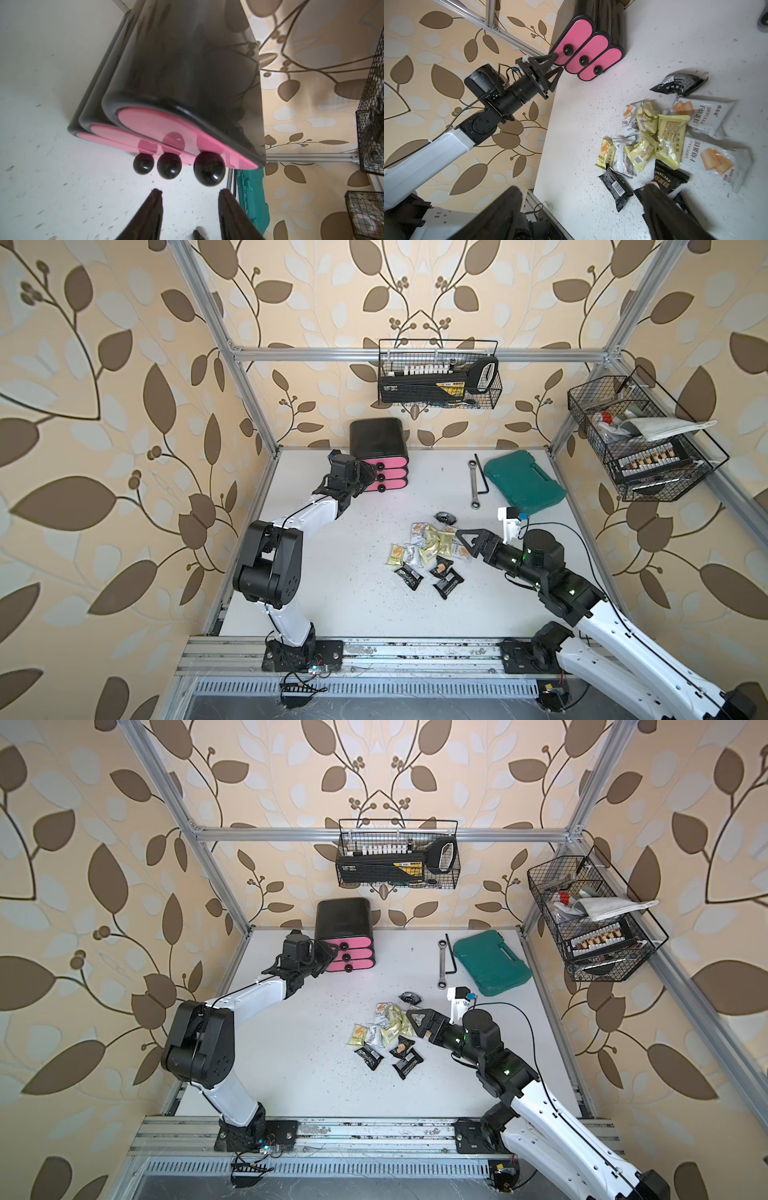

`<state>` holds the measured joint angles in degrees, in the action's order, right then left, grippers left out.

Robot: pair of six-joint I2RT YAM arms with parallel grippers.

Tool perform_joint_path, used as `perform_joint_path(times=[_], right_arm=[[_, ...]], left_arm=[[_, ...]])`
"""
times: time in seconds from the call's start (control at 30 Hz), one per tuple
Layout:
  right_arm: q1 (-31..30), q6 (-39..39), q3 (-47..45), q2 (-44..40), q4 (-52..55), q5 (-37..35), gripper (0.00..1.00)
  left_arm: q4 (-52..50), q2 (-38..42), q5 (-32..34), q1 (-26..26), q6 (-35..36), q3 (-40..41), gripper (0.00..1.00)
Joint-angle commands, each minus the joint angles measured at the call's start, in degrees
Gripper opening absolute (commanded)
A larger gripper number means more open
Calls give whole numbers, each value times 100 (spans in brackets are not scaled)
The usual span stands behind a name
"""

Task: Place the cookies into the drawer by color
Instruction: Open the drawer in the storage box.

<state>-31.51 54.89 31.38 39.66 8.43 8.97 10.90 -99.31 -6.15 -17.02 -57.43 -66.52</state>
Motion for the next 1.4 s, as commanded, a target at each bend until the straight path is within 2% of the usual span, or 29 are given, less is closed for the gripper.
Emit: perform_joint_path(times=[0.0, 0.37, 0.6, 0.7, 0.8, 0.97, 1.13, 1.37], right_arm=[[-41, 83, -44, -82, 162, -281, 93], [-40, 17, 67, -85, 341, -300, 94], [-42, 55, 7, -248, 387, -443, 94], [-40, 57, 18, -248, 424, -440, 94], [-46, 71, 35, -240, 439, -433, 94], [-40, 74, 56, -308, 536, -427, 94], [-40, 92, 15, -410, 598, -493, 94], [-40, 109, -52, -469, 614, -589, 94]], left_arm=[[154, -185, -171, 66, -58, -370, 49], [647, -742, -493, 76, -276, -575, 52], [754, -882, -633, 67, -157, -649, 69], [696, -980, -722, 42, -148, -739, 69], [501, -995, -603, 25, -155, -792, 58], [0, -933, -357, 30, -139, -920, 34], [-207, -809, -444, 23, -131, -893, 17], [-71, -105, -546, -145, -112, -43, 11]])
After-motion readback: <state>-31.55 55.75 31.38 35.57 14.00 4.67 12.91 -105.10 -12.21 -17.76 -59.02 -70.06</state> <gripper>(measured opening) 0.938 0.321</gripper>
